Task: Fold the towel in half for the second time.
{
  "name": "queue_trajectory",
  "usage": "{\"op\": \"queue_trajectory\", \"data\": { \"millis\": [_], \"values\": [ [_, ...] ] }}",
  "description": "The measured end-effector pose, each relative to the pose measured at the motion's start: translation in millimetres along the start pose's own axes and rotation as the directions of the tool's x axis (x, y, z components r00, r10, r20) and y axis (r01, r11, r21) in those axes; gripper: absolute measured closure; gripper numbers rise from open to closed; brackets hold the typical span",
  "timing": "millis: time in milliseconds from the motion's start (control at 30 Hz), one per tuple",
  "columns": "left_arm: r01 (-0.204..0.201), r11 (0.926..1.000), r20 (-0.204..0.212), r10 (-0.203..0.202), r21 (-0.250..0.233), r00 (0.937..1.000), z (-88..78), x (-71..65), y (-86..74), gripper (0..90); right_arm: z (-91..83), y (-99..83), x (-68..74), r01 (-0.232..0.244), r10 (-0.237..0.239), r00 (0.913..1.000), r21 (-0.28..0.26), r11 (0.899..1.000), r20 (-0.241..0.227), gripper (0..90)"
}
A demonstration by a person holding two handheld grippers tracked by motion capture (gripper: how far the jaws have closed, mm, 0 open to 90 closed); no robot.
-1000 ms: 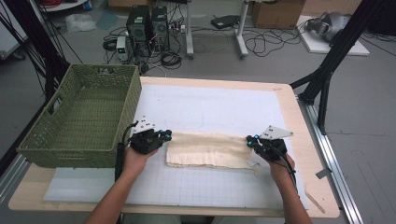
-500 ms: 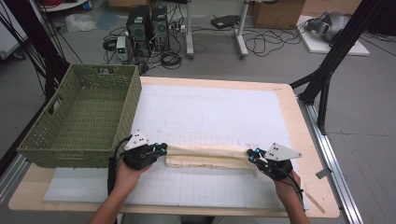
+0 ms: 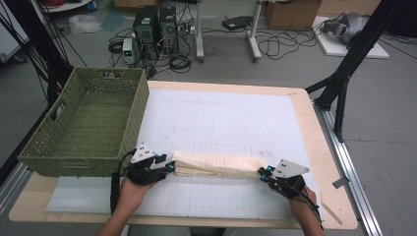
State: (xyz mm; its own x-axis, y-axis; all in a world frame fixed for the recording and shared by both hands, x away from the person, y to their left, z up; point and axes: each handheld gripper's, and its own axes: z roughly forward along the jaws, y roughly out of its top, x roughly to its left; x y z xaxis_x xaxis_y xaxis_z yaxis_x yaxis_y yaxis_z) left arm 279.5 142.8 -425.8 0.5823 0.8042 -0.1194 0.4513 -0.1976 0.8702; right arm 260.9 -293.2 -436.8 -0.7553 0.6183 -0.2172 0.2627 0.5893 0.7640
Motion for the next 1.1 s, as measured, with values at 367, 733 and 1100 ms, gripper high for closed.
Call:
{"op": "queue_trajectory", "data": {
  "millis": [367,733,1100],
  "values": [
    [0.011,0.9999,0.119,-0.012,0.007,0.9928,31.2,-14.2,9.7,63.6,-5.5,0.7,-0.5,-0.035,0.035,0.9993,-0.011,0.999,0.014,73.1],
    [-0.029,0.9947,0.095,0.020,0.099,0.9953,44.6,-17.3,-6.1,63.4,-6.8,23.0,5.1,-0.246,0.252,0.9668,-0.116,0.962,0.043,62.5],
    [-0.033,0.9937,0.099,0.022,0.107,0.9948,43.6,-16.3,-7.2,63.7,14.2,-2.5,-7.5,-0.261,0.257,0.9632,0.049,0.964,0.078,67.6]
  ]
}}
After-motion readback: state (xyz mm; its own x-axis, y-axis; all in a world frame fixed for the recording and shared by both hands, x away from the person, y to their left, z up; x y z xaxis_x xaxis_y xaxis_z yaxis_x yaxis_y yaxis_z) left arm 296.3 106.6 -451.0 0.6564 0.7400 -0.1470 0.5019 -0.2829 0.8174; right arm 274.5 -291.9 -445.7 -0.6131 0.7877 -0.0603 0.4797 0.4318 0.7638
